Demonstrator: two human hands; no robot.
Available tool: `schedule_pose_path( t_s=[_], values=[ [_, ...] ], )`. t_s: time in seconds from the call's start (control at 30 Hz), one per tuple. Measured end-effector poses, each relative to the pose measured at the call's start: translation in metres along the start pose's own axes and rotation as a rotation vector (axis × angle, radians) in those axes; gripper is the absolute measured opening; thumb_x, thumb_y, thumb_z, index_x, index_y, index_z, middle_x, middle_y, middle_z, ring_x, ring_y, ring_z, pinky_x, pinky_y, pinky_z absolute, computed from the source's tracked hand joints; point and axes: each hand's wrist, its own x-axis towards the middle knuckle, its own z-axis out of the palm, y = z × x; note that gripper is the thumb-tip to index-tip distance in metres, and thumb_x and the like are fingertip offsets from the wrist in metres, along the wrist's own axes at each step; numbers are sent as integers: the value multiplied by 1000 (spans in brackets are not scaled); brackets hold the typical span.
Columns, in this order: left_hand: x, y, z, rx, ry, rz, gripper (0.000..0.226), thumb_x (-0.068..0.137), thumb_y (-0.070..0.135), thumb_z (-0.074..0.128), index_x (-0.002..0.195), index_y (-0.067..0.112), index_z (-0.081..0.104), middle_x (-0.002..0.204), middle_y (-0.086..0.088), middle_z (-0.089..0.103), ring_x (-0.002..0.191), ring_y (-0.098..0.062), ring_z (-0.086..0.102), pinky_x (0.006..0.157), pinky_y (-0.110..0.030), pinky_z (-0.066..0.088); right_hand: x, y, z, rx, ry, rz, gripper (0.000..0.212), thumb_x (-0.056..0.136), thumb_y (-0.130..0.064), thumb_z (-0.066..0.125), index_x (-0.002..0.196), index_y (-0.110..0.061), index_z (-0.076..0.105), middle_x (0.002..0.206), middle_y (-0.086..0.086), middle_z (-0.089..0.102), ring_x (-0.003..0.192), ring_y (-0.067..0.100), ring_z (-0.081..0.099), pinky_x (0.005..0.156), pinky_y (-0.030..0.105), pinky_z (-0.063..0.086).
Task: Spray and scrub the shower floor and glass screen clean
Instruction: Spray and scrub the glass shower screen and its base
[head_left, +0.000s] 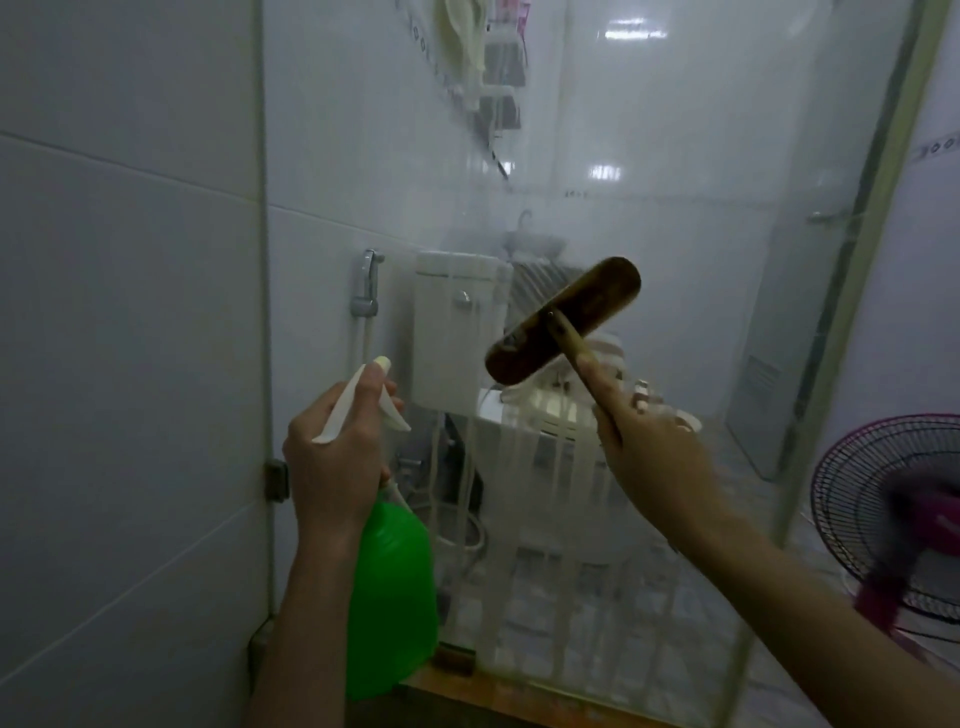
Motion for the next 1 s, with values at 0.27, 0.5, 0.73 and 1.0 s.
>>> schedule_pose_path(
  t_s=[0.27, 0.5, 0.73, 1.0],
  values=[
    [1, -9, -3, -52, 16, -12, 27, 101, 40, 59, 79, 34, 73, 81, 1, 76, 46, -17, 52, 46, -24, 41, 87, -58, 5, 15, -24, -132, 57, 106, -27, 33, 155, -35, 5, 61, -4, 39, 45, 9, 46, 46, 27, 50],
    [17, -22, -28, -64, 31, -38, 41, 100, 42, 60, 63, 43, 75, 71, 1, 75, 32, -14, 45, 37, -19, 36, 4, -29, 17, 47, -92, -57, 68, 101, -16, 46, 155, -32, 7, 53, -12, 30, 36, 2, 31, 35, 14, 19],
    [20, -24, -42, 8, 100, -18, 29, 100, 41, 60, 76, 34, 74, 73, 6, 76, 33, -12, 45, 38, -21, 39, 93, -94, 33, 32, -101, -174, 63, 105, -20, 36, 154, -37, 0, 61, -3, 42, 43, 10, 42, 39, 27, 41],
    [28, -32, -69, 12, 75, -90, 33, 101, 37, 61, 71, 33, 74, 65, 9, 74, 50, -19, 56, 39, -21, 37, 11, -82, 65, 41, -180, -172, 83, 99, -8, 49, 151, -38, -7, 68, 1, 53, 44, 16, 48, 41, 33, 50]
  ],
)
